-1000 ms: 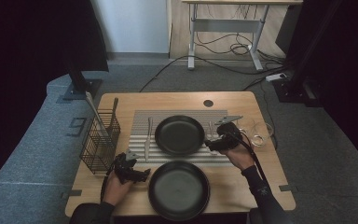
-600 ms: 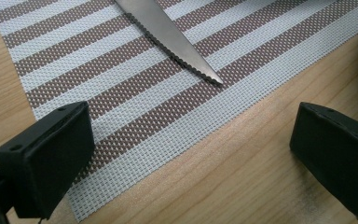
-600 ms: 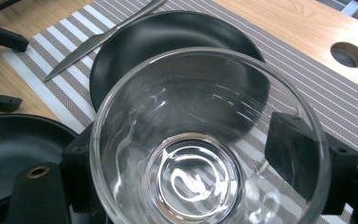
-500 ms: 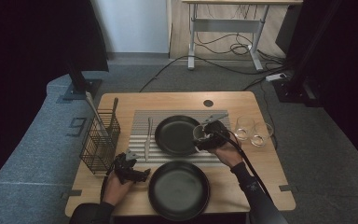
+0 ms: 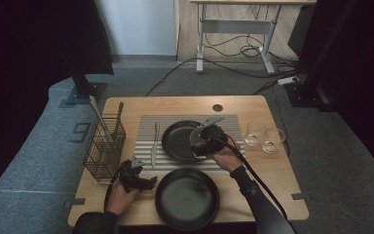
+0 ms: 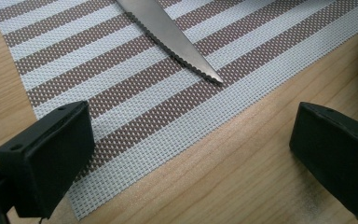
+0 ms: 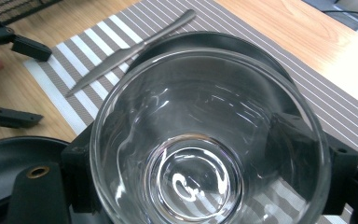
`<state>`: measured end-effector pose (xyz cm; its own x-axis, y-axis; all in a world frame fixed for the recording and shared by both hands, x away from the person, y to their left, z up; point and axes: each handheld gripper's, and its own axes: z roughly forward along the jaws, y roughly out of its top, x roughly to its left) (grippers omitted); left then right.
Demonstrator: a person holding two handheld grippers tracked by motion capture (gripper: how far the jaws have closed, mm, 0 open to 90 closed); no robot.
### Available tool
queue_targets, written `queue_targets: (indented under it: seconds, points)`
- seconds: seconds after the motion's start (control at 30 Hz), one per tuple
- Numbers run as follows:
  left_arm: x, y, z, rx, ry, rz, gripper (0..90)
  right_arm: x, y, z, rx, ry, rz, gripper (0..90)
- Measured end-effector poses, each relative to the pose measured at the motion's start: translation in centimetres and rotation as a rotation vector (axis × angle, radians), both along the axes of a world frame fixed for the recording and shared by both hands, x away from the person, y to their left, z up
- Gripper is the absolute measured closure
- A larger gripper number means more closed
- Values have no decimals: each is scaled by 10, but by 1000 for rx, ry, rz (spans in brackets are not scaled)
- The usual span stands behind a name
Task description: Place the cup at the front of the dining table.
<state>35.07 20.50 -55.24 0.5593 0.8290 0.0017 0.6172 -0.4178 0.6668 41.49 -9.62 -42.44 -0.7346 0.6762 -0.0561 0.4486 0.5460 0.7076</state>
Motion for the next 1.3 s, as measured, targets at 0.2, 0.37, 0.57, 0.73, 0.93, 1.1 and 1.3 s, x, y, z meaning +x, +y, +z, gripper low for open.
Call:
queue_targets:
  seconds: [0.2, 0.37, 0.57, 0.73, 0.93, 1.1, 1.3]
  points:
    - [0, 0, 0, 1, 0, -1, 0, 0, 17, 0, -14, 3, 25, 188]
    - [-2, 1, 0, 4, 0, -4, 0, 1, 32, 0, -9, 12, 51, 188]
    - [-3, 2, 0, 0, 1, -7, 0, 3, 51, -2, -12, 14, 80, 188]
    - [-3, 2, 0, -1, 1, -8, 0, 3, 66, -3, -6, 16, 109, 188]
    - [-4, 2, 0, -3, 0, -8, 0, 2, 83, -7, -6, 17, 149, 188]
    - [-4, 3, 0, -2, 0, -10, 0, 1, 94, -13, -10, 21, 172, 188]
    - [-4, 3, 0, -2, -1, -9, 0, 1, 104, -21, 13, 33, 201, 188]
